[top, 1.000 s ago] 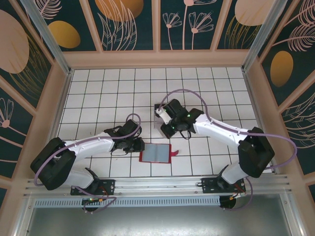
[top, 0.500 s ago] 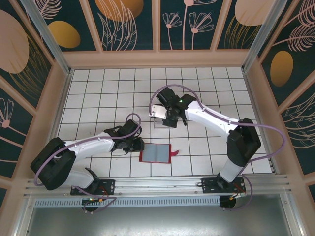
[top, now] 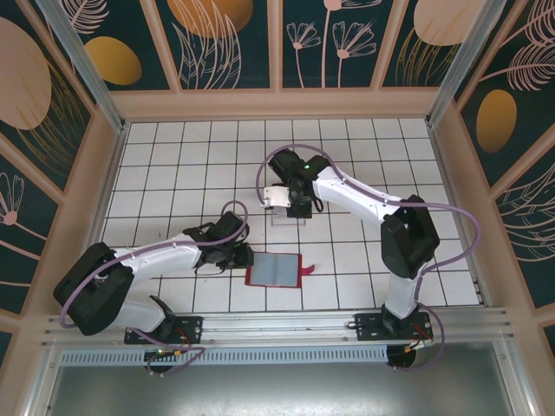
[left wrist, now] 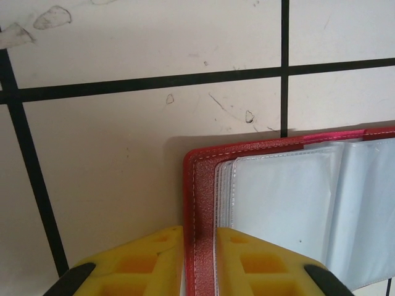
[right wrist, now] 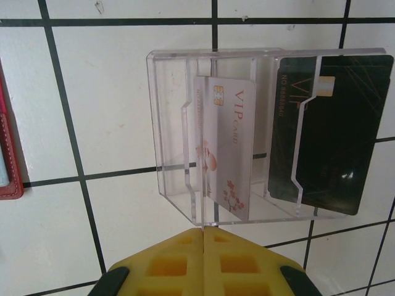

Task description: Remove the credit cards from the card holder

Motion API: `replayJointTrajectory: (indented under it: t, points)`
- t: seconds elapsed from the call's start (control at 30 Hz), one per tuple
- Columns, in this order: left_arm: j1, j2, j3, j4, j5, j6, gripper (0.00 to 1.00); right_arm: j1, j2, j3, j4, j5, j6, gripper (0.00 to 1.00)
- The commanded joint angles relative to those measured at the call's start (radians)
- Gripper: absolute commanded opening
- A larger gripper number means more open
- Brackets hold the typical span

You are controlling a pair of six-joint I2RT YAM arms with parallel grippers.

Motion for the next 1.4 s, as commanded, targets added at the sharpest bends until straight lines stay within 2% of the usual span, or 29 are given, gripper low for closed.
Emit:
replayJointTrajectory:
  t: [0.0, 0.5, 0.7, 1.23, 1.33, 1.37]
  points:
    - [0.001, -0.026, -0.018, 0.000, -0.011, -0.004, 0.22, -0.010, 0.042, 0.041, -0.044, 0.006, -0.031, 0.00]
    - [0.001, -0.038, -0.021, -0.004, -0.015, -0.006, 0.22, -0.007, 0.119, 0.186, -0.096, -0.053, -0.013, 0.00]
    - [0.001, -0.037, -0.022, -0.003, -0.014, -0.004, 0.22, -0.011, 0.136, 0.188, -0.083, -0.074, -0.014, 0.00]
    - [0.002, -0.039, -0.021, -0.006, -0.018, 0.002, 0.22, -0.077, 0.223, 0.186, -0.081, -0.227, -0.019, 0.00]
    - [0.002, -0.039, -0.012, -0.020, -0.024, 0.009, 0.22, -0.079, 0.225, 0.189, -0.056, -0.200, -0.014, 0.00]
    - [0.001, -0.041, -0.007, -0.027, -0.028, 0.013, 0.22, -0.079, 0.223, 0.187, -0.035, -0.172, -0.009, 0.04]
